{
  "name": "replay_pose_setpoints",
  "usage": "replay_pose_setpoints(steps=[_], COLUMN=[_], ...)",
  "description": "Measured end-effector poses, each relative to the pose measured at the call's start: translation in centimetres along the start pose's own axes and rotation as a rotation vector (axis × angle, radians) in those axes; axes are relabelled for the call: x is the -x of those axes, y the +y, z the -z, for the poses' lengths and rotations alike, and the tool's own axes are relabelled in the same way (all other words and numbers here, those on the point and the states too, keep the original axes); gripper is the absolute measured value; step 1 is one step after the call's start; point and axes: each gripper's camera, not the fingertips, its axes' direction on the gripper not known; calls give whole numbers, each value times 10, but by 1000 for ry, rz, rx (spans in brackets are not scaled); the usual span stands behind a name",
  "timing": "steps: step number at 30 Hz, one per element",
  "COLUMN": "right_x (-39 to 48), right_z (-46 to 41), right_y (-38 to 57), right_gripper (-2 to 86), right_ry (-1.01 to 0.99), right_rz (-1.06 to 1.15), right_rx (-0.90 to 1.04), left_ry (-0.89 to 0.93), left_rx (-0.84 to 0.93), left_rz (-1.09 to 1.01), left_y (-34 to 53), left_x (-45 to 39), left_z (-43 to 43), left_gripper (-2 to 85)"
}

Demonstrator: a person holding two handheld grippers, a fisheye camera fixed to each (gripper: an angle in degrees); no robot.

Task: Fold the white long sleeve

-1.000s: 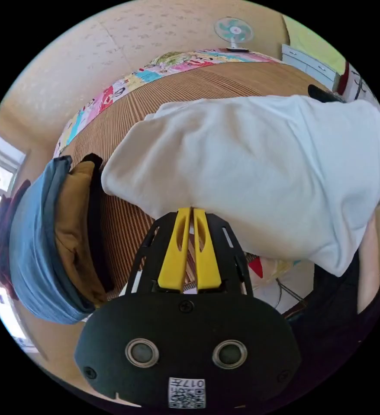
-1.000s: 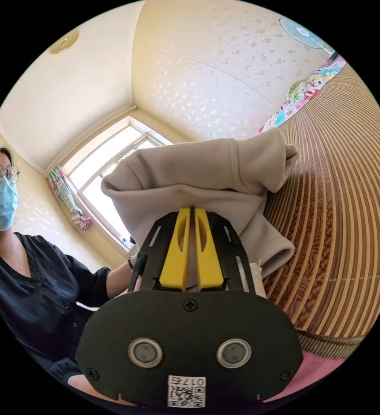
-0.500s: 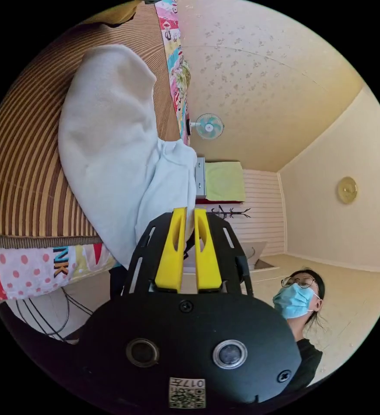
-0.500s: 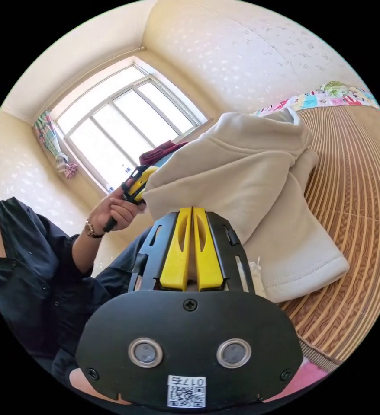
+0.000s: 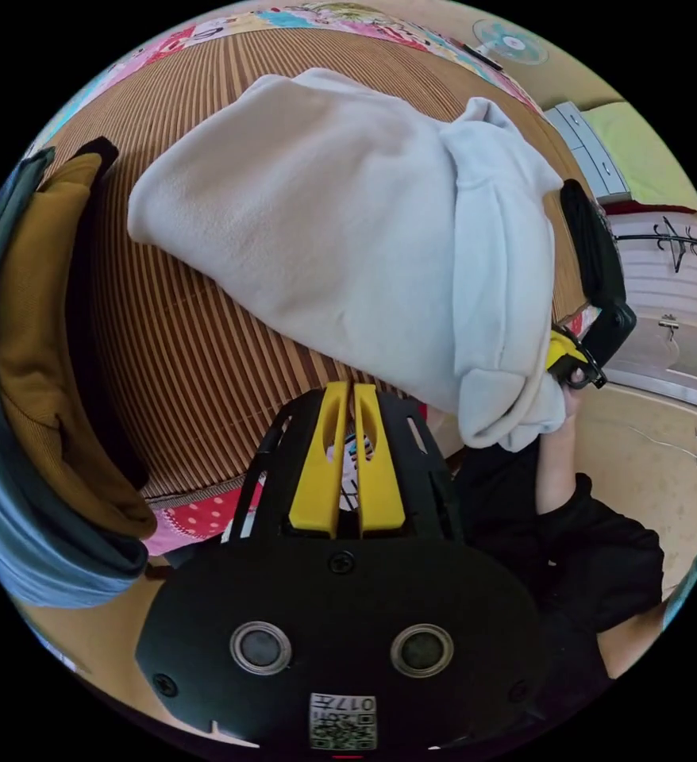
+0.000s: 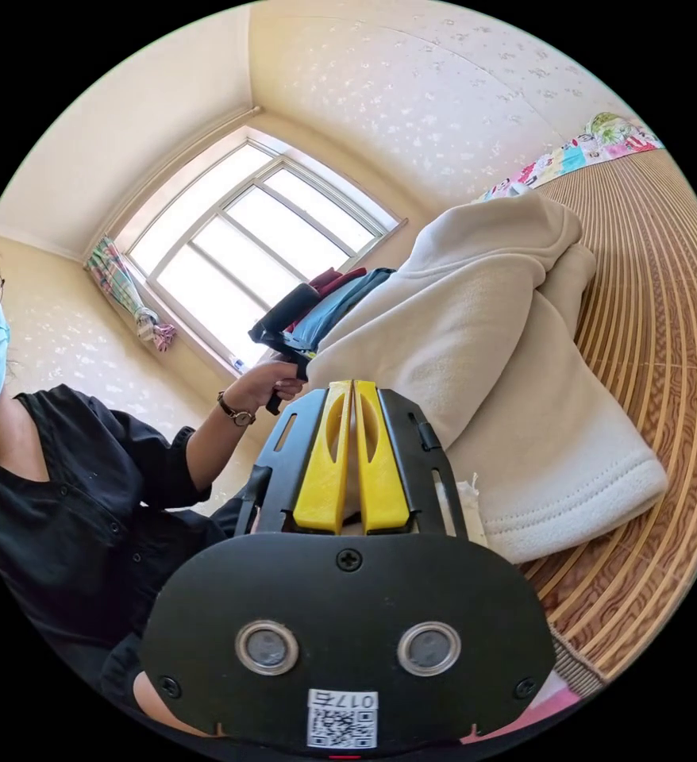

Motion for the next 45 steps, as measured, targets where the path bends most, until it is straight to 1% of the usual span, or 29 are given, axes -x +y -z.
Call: replay_pose_setpoints(steps=[2, 4, 6, 9, 14, 20, 23, 25, 27, 29, 30, 31, 32, 34, 35, 36, 37, 38, 39, 40, 42, 45], right_x=[-2, -5, -10, -18, -29, -43, -50, -54, -59, -62, -65, -66, -69, -73, -76, -78, -79, -82, -84, -85, -89, -93], right_z=[1, 3, 7, 13, 20, 29, 34, 37, 41, 45, 47, 48, 51, 54, 56, 58, 58, 60, 62, 63, 67, 71], right_y=[-2, -4, -5, -6, -10, -15, -16, -17, -18, -19, -19, -19, -19, -19, -19, -19, -20, -20, -20, -20, -19, -17], right_gripper=[5, 5, 5, 5, 5, 4, 4, 4, 5, 5, 5, 5, 5, 5, 5, 5, 5, 5, 5, 5, 5, 5], right_ry=[5, 9, 1, -16, -25, -48, -58, -59, -59, -59, -59, -60, -64, -71, -73, -75, -75, -76, -77, -78, -79, -78], right_rz=[6, 9, 4, -7, -9, -22, -28, -29, -30, -32, -35, -37, -41, -46, -47, -48, -48, -49, -49, -50, -53, -53], right_rx=[8, 11, 2, -12, -9, -13, -20, -21, -21, -22, -23, -24, -26, -30, -29, -26, -24, -20, -17, -17, -16, -14], left_ry=[-78, -231, -318, -391, -419, -359, -367, -402, -407, -368, -306, -195, -124, 244, 352, 548, 664, 682, 652, 581, 499, 461], left_rx=[-5, -2, 8, 48, 84, 37, 8, -30, -77, -149, -205, -270, -315, -553, -614, -725, -805, -826, -831, -807, -750, -643], left_rz=[-28, -78, -108, -125, -145, -104, -147, -225, -237, -205, -168, -131, -110, -41, -33, -25, -17, -15, -21, -24, -24, -48], left_y=[-8, -15, -21, -35, -49, -48, -40, -28, -16, 0, 13, 27, 36, 75, 85, 101, 114, 118, 123, 123, 119, 106], left_x=[-19, -51, -70, -86, -93, -75, -70, -67, -61, -47, -32, -15, -4, 44, 57, 81, 98, 103, 108, 107, 104, 102], left_z=[-2, -5, -9, -14, -16, -10, -8, -7, -3, 5, 14, 25, 31, 57, 62, 68, 73, 76, 83, 89, 92, 81], left_gripper=[-9, -9, -9, -10, -10, -9, -9, -9, -9, -10, -9, -9, -9, -6, -5, 0, 15, 28, 52, 77, 128, 154])
